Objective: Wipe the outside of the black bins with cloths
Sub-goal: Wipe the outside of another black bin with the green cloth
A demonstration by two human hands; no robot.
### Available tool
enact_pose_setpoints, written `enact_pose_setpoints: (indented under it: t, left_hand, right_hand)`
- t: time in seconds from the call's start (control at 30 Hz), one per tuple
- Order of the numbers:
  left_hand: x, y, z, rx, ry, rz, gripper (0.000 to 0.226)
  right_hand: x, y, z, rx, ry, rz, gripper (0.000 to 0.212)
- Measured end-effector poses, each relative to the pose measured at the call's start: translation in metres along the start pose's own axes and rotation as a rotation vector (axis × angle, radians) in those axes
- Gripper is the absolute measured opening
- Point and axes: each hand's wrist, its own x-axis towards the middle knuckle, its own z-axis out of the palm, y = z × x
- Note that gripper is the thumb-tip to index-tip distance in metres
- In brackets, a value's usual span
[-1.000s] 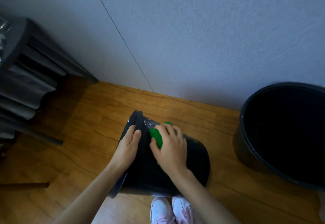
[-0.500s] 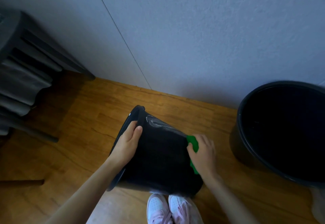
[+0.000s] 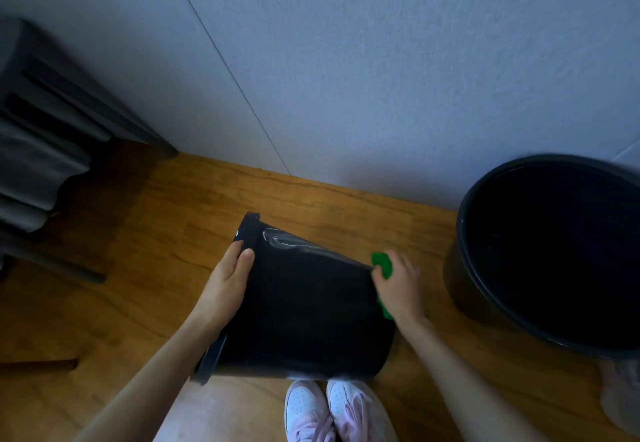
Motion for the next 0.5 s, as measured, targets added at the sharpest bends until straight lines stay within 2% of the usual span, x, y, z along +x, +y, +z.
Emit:
enact_pose_setpoints:
  t: [0.07, 0.17, 0.37, 0.5]
  left_hand:
    - [0.0, 0.001, 0.001, 0.006, -0.021, 0.025, 0.028]
    - [-0.002, 0.005, 0.004, 0.002, -0.025, 0.047, 0.027]
    - [-0.004, 0.004, 0.007, 0.041, -0.041, 0.044, 0.029]
    - [-0.005, 0.003, 0.006, 0.052, -0.024, 0.051, 0.027]
  right_hand:
    - [-0.006, 0.017, -0.003, -0.011, -0.008, 0.027, 0.035]
    - [-0.022, 0.007, -0.007, -0.014, 0.017, -0.085, 0.033]
    - [-0.058, -0.093, -0.011, 0.146, 0.112, -0.428, 0.032]
    - [-0.061, -0.139, -0.009, 0.162, 0.115, -0.52, 0.032]
